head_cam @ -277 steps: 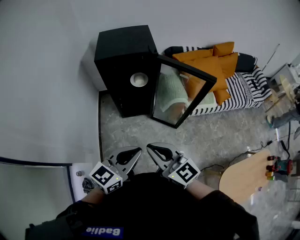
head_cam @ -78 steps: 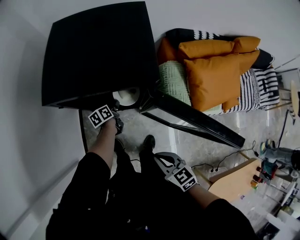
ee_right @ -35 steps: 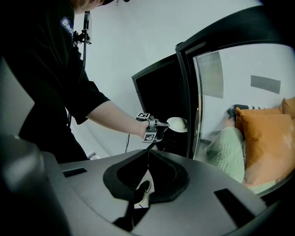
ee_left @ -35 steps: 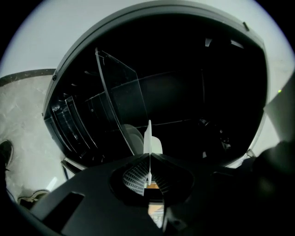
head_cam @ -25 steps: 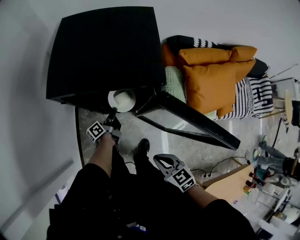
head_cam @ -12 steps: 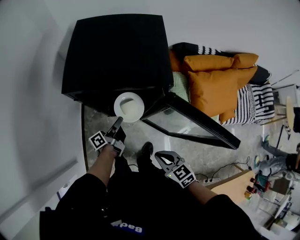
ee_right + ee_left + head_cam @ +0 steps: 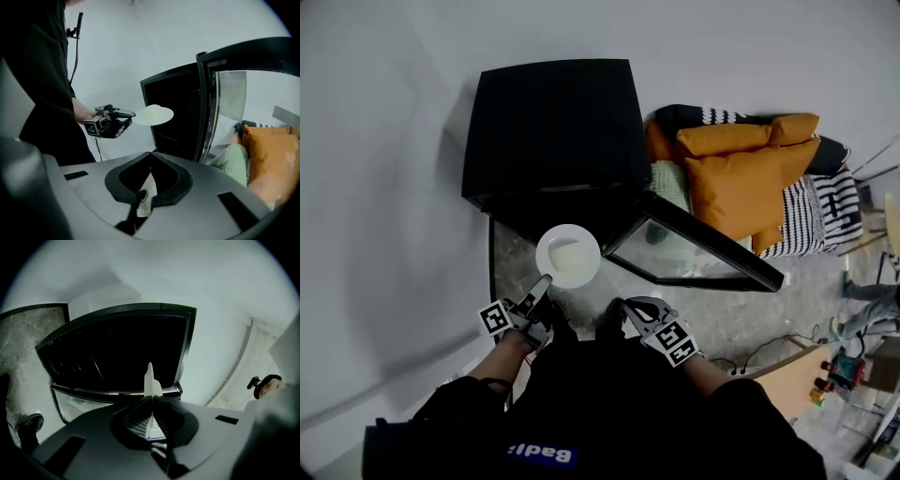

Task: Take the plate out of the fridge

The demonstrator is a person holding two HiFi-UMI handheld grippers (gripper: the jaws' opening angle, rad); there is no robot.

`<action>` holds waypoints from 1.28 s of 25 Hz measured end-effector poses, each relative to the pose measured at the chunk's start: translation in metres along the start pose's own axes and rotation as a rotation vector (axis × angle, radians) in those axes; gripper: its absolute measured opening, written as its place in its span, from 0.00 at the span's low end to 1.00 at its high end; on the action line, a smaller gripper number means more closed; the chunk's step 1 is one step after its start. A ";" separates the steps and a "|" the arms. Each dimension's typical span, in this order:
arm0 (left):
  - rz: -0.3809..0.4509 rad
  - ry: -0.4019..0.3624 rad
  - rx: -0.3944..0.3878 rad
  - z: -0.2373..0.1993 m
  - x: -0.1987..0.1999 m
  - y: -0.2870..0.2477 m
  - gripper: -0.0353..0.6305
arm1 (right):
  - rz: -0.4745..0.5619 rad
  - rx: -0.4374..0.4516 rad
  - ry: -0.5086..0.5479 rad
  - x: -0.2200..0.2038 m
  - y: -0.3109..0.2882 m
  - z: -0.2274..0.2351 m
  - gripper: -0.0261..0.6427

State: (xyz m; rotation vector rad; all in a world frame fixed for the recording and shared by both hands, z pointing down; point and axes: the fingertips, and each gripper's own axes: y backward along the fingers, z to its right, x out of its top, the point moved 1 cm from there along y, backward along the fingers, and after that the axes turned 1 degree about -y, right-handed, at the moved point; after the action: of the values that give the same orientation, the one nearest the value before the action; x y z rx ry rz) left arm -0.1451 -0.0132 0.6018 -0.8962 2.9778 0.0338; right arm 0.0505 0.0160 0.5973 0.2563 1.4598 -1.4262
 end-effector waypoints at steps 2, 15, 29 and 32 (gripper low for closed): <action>0.007 -0.006 -0.011 0.017 0.000 0.007 0.07 | 0.011 -0.005 -0.002 0.003 0.001 -0.001 0.05; -0.009 -0.041 -0.123 0.130 0.006 0.009 0.07 | 0.056 -0.063 -0.024 0.018 0.000 0.008 0.05; 0.146 -0.074 -0.148 0.181 0.068 -0.040 0.08 | 0.076 -0.111 -0.056 0.027 0.004 0.016 0.05; 0.178 -0.071 -0.130 0.176 0.081 -0.048 0.08 | 0.084 -0.109 -0.059 0.032 0.005 0.014 0.05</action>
State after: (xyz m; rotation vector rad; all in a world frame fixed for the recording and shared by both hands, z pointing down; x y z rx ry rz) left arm -0.1814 -0.0927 0.4221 -0.6222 3.0069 0.2601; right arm 0.0466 -0.0103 0.5735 0.2030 1.4562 -1.2720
